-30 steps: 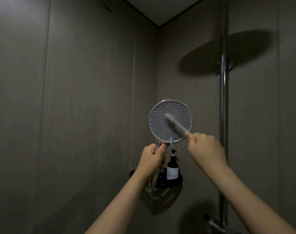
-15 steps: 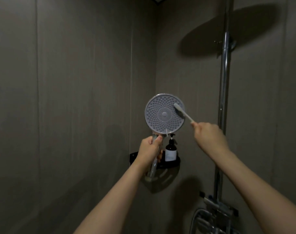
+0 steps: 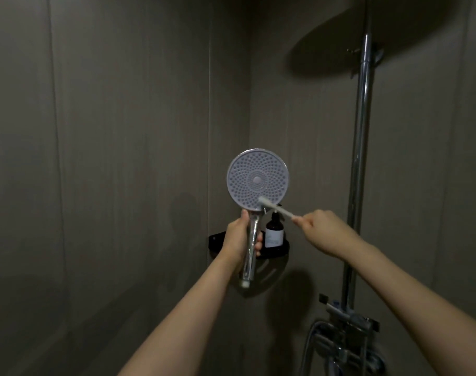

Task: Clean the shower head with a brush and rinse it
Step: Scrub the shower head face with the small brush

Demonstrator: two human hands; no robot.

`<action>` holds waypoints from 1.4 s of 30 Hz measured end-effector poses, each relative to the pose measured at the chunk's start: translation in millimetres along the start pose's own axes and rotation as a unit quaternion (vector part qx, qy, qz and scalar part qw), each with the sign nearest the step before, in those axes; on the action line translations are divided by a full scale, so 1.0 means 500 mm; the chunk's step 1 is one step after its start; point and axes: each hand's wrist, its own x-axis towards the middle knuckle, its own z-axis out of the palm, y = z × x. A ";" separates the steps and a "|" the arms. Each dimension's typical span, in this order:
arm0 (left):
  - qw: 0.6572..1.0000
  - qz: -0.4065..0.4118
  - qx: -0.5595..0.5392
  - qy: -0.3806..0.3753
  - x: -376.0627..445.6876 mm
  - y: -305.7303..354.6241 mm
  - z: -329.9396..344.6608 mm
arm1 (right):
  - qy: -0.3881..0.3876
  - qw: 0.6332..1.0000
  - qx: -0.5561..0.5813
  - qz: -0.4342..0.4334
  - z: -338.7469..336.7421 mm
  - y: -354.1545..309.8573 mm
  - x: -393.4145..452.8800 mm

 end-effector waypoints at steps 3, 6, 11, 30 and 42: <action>0.996 -0.038 -0.069 -0.043 -0.005 0.004 0.002 | -0.045 0.997 -0.054 -0.043 0.005 -0.007 0.003; 0.991 -0.042 -0.099 -0.079 -0.010 0.006 0.007 | 0.001 0.994 -0.107 -0.033 -0.006 -0.003 0.013; 0.993 -0.036 -0.086 -0.076 -0.010 0.006 0.008 | -0.077 0.985 -0.146 -0.054 0.022 -0.008 0.010; 0.994 -0.045 -0.078 -0.066 -0.002 -0.014 -0.001 | -0.189 0.975 -0.105 -0.040 0.015 -0.014 0.005; 0.995 -0.028 -0.079 -0.055 0.004 -0.005 -0.017 | -0.258 0.955 -0.110 -0.097 0.046 0.026 -0.001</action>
